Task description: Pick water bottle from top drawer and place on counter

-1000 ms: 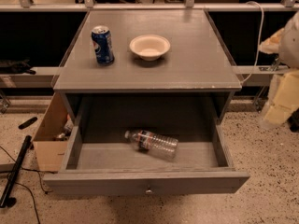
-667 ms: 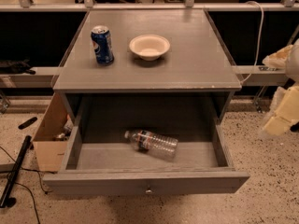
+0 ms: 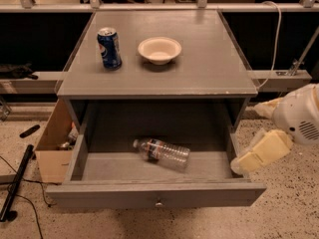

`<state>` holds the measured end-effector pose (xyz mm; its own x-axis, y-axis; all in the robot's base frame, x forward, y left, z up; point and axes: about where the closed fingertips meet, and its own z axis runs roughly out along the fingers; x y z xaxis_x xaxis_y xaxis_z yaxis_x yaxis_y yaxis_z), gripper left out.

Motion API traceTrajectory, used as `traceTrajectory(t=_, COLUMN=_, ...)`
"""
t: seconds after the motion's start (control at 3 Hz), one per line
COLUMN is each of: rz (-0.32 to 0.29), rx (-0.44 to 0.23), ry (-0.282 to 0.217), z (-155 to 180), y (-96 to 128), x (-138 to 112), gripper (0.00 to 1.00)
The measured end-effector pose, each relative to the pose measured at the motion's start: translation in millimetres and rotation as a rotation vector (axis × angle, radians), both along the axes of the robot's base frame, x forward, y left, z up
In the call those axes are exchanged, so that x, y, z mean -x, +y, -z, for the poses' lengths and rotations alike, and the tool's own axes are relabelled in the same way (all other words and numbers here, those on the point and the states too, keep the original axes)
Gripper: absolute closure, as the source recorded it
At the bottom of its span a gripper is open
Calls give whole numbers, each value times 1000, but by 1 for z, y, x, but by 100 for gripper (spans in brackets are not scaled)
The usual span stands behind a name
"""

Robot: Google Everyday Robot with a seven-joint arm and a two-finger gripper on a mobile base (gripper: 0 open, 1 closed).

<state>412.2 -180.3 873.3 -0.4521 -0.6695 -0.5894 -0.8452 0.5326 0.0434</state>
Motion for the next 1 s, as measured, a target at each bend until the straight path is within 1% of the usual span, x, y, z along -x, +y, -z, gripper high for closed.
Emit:
traceTrajectory(t=0.33, rz=60, rx=-92, ry=26, z=33, y=24, x=-7, gripper=0)
traceTrajectory(t=0.67, rz=92, rx=-132, ry=31, z=60, y=47, x=-22, gripper=0)
traceTrajectory(t=1.0, rz=92, rx=-132, ry=31, z=60, y=47, x=-22, gripper=0)
